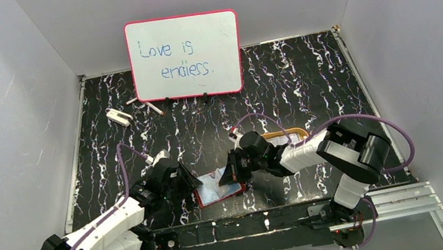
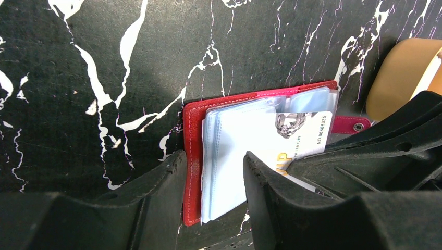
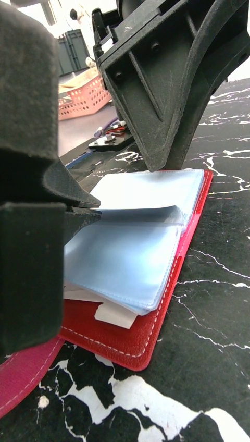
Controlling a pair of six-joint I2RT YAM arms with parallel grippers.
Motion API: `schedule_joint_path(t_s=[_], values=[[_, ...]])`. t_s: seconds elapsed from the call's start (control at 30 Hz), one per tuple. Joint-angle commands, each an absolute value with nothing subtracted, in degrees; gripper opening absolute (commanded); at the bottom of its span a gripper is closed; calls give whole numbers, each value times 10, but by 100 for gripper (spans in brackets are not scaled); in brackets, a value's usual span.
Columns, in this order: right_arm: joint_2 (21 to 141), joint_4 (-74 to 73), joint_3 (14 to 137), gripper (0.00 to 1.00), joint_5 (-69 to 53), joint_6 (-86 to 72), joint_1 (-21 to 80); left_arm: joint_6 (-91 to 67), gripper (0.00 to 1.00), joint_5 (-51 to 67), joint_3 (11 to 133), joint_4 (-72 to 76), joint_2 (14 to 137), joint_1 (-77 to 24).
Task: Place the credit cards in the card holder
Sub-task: Insert the credit card into the card holder.
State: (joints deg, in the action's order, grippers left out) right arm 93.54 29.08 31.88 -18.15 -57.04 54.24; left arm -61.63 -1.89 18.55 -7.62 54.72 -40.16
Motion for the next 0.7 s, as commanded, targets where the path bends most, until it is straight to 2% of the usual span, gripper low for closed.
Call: schedule_joint_path(t_s=[0.0,0.67], values=[[950,327,309,0,-190,-582,543,-616,42,-12,164,-102,552,-400],[944,397,254,0,-137,-643,543,-623,41,-4,155,-98,548,-400]])
